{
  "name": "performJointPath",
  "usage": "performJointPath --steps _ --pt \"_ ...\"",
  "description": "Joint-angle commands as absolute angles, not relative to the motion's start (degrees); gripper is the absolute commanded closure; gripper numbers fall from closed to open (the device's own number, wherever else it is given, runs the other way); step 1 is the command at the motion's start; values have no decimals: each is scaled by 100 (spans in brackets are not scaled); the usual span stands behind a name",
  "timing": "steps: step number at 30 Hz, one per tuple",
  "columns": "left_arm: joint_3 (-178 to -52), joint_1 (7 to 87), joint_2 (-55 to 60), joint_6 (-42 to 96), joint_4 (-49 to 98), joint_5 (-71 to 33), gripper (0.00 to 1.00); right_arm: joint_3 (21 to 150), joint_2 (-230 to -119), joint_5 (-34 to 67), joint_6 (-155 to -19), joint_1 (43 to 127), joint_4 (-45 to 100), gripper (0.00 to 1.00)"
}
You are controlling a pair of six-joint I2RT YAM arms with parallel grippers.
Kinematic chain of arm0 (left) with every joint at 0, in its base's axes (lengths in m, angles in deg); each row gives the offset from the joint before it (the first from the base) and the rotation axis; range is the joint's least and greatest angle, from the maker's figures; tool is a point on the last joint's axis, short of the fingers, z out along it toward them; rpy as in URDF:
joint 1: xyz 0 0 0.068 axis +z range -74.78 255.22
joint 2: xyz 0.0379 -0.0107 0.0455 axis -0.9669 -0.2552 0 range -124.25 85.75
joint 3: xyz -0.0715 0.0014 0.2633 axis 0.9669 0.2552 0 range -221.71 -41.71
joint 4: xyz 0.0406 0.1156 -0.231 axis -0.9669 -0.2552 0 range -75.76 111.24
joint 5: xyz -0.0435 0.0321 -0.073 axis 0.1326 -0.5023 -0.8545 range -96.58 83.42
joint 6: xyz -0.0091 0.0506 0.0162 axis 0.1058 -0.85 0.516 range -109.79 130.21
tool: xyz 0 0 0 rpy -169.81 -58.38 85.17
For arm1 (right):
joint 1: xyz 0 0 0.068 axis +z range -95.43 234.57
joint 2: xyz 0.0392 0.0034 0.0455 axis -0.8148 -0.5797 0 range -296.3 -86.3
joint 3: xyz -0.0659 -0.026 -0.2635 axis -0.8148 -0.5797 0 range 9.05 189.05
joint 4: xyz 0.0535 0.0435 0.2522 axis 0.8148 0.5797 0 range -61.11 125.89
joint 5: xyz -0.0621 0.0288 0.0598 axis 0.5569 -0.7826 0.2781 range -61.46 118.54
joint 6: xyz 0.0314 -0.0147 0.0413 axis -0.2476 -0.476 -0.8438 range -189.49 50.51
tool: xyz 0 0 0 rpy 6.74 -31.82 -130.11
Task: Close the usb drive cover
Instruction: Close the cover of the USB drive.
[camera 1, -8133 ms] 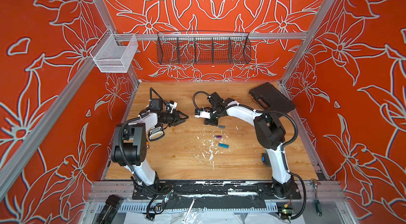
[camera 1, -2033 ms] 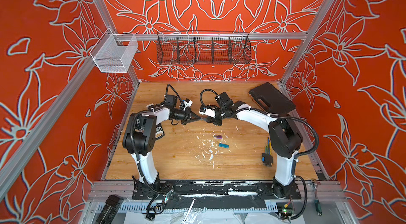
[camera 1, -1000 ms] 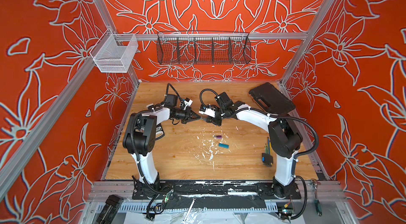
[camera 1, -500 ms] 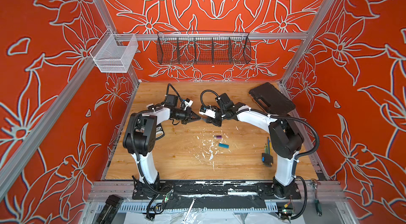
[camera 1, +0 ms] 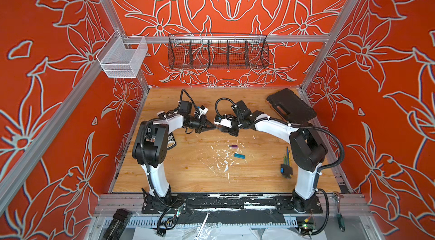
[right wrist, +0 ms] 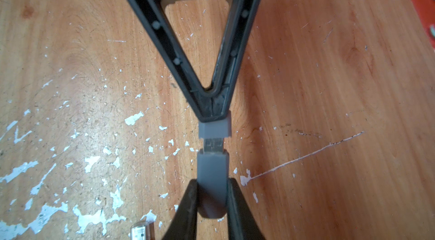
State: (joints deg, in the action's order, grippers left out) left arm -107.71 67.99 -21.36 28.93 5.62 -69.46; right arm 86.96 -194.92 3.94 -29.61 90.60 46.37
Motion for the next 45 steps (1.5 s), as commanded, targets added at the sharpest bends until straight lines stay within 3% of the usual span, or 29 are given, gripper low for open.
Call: performJointPath --steps 1,22,33,45 --pt "-10802 6626 -2167 2885 541 -7014 100 8777 -19302 260 -2906 9166 4160 85" --pt "-10845 6520 -2233 2843 480 -6947 100 8700 -19107 250 -2708 9218 3889 87" --pt "-10675 6490 -2096 2835 612 -6901 100 8921 -19139 181 -3354 9223 4052 87" --pt "-10886 6476 -2155 2414 -26 -6903 100 8978 -19035 242 -2631 9337 4502 89"
